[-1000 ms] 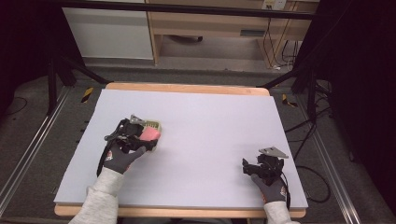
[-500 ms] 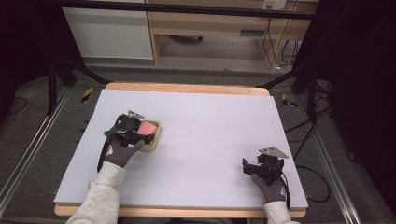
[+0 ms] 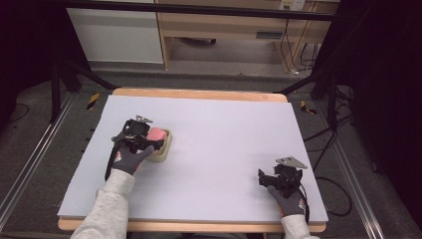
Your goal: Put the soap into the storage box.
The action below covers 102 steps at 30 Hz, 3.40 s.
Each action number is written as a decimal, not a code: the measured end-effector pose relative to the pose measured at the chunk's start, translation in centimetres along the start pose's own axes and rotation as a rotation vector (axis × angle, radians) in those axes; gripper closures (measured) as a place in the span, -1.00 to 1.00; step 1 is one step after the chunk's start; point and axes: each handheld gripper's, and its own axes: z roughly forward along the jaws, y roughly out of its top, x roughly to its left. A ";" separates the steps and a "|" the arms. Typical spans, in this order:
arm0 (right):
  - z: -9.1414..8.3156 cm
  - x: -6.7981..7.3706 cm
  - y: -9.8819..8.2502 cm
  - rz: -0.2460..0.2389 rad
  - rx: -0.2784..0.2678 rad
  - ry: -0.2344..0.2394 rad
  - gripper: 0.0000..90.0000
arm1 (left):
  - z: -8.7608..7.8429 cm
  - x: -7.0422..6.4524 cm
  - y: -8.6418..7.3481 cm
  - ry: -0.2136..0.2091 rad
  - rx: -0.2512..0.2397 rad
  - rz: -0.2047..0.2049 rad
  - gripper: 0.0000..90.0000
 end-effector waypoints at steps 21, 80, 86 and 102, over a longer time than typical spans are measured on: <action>0.3 0.3 0.1 -0.006 0.001 0.016 -0.85 | 1.2 0.3 2.1 0.025 0.054 0.004 -0.17; 0.1 0.2 0.2 -0.016 -0.003 -0.003 -0.86 | 3.2 1.3 -0.4 -0.002 0.026 -0.033 -0.35; 0.0 0.0 0.2 -0.016 -0.010 -0.006 -0.86 | 1.9 0.9 -0.8 -0.007 -0.017 -0.005 -0.45; -0.4 -0.9 0.0 0.029 -0.017 -0.026 -0.88 | -1.8 1.6 -5.2 -0.071 -0.179 -0.014 -0.50</action>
